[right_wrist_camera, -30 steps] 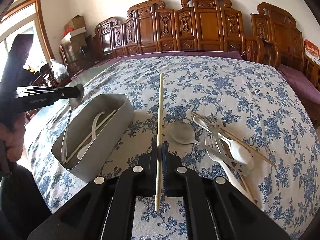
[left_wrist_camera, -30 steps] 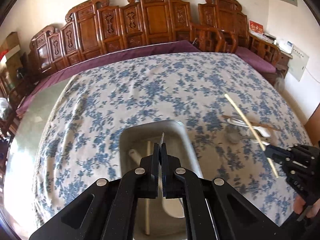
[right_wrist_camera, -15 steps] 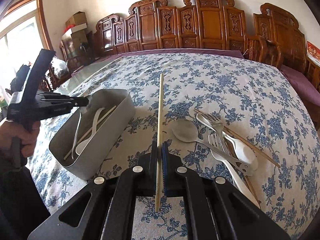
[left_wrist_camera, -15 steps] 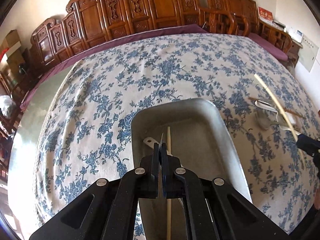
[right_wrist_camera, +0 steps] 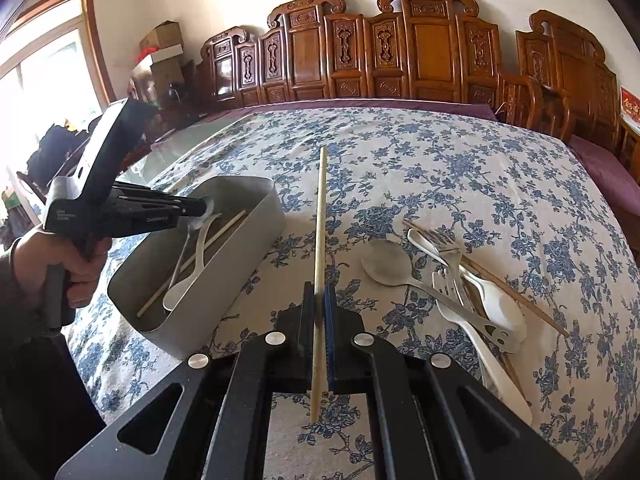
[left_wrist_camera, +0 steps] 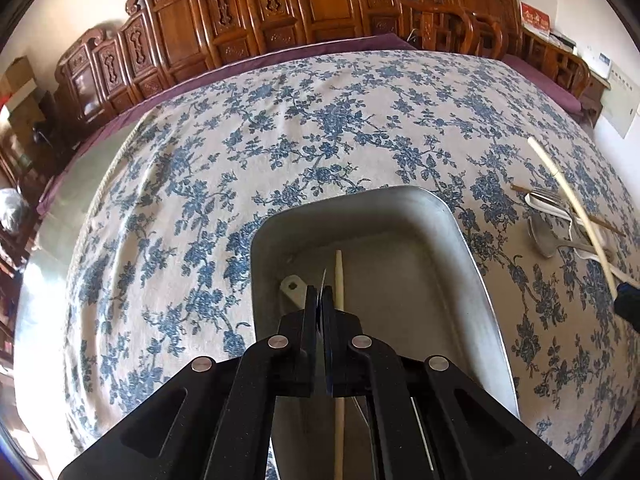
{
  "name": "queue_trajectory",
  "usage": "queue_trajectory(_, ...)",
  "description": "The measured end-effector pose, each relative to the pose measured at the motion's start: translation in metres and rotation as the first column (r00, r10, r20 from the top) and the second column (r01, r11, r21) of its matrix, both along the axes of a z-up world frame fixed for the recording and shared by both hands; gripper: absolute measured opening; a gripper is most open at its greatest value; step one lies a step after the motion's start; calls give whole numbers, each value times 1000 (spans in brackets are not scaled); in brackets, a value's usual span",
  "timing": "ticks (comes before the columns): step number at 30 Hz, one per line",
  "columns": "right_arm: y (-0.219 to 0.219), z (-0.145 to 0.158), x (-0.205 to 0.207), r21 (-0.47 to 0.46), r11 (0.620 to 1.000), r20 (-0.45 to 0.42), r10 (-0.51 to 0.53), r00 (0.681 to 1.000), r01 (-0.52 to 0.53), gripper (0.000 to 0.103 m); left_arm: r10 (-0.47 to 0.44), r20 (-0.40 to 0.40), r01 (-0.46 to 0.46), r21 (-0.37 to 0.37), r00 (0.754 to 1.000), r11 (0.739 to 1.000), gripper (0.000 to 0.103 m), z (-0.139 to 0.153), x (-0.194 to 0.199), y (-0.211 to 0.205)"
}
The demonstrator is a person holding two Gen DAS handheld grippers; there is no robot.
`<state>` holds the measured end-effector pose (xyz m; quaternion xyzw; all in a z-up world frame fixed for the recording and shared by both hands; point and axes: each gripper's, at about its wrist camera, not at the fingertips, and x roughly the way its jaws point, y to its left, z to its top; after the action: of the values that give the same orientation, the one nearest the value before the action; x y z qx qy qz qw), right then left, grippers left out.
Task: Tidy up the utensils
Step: 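Lower the chopstick into the grey tray and open the right gripper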
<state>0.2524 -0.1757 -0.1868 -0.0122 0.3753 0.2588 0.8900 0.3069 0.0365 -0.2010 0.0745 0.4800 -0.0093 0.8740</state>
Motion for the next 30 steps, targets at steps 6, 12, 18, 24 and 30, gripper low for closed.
queue_trajectory(6, 5, 4, -5, 12, 1000, 0, 3, 1000, -3, 6, 2, 17, -2, -25, 1000, 1000, 12, 6, -9, 3)
queue_trajectory(12, 25, 7, -15, 6, 999, 0, 35, 999, -35, 6, 1, 70, 5, -79, 998, 997, 13, 26, -35, 13)
queue_trajectory(18, 50, 16, -22, 31, 997, -9, 64, 998, -64, 6, 26, 135, -9, -129, 991, 992, 13, 44, -59, 27)
queue_trajectory(24, 75, 21, -19, 33, 996, -36, 80, 996, -79, 6, 57, 161, -28, -175, 985, 984, 13, 49, -69, 43)
queue_trajectory(30, 102, 18, -11, 55, 996, -88, 81, 993, -76, 6, 87, 172, -54, -190, 981, 980, 13, 48, -70, 61)
